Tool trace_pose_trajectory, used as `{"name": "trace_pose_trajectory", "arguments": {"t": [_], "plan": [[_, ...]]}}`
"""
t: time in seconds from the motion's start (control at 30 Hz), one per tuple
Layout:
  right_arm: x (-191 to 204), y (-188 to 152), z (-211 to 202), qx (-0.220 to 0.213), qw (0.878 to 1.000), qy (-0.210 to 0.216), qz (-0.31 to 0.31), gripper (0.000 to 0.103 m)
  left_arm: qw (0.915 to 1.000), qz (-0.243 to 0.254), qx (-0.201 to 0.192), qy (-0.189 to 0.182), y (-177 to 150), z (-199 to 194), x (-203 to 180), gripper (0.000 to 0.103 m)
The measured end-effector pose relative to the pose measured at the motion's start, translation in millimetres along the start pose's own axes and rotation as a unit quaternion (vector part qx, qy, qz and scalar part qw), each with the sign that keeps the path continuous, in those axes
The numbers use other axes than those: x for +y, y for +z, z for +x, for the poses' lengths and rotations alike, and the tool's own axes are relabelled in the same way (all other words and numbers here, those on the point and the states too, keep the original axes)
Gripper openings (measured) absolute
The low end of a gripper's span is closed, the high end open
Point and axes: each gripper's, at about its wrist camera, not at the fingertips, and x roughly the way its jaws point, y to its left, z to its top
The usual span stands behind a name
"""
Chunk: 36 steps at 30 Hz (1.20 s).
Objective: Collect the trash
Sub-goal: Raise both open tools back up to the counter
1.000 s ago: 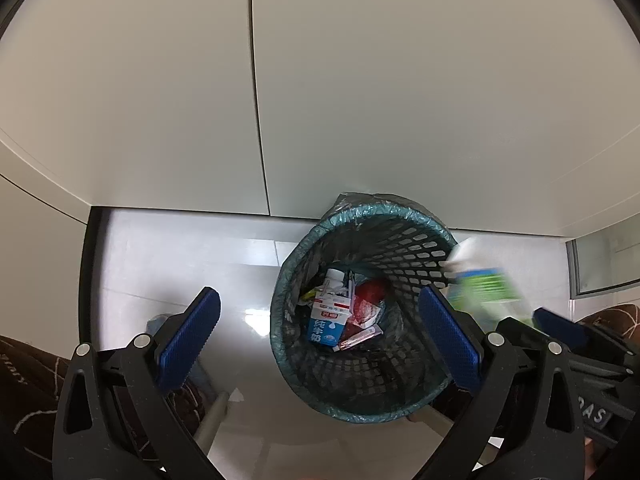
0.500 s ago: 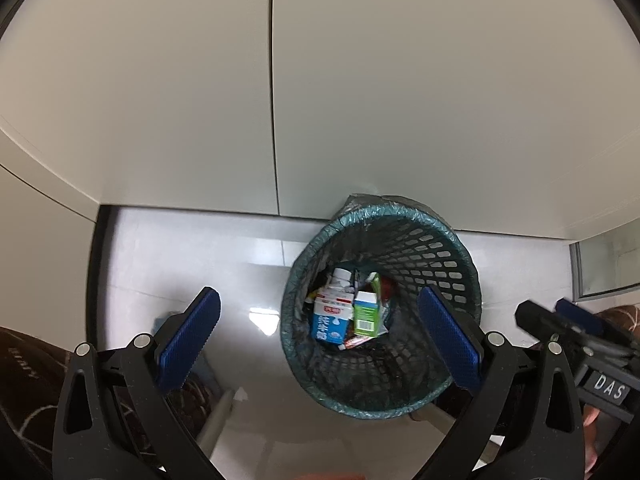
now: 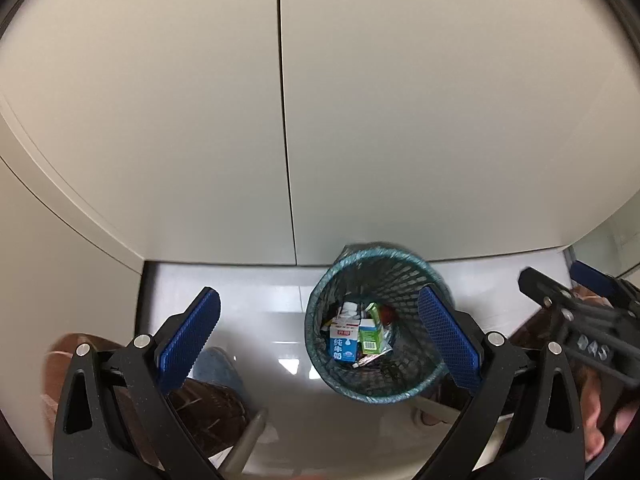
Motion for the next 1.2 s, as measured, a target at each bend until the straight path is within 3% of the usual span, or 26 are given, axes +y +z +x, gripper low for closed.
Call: {"name": "trace_pose_trajectory", "arguments": {"t": [0.4, 0.7, 0.93, 1.2], "plan": [[-4, 52, -143, -0.116, 0.992, 0.034, -0.020, 0.092, 0.9931, -0.023, -0.105, -0.045, 62, -163, 10, 0.097], [0, 103, -242, -0.210, 0.976, 0.038, -0.042, 0.092, 0.9881, -0.022, -0.151, -0.018, 115, -256, -3, 0.097], [-3, 170, -296, -0.262, 0.964, 0.023, -0.038, 0.094, 0.9864, -0.029, -0.162, -0.006, 184, -279, 1, 0.097], [-12, 259, -298, -0.245, 0.969, 0.012, -0.024, 0.094, 0.9901, -0.061, -0.126, -0.005, 272, -266, 26, 0.097]]}}
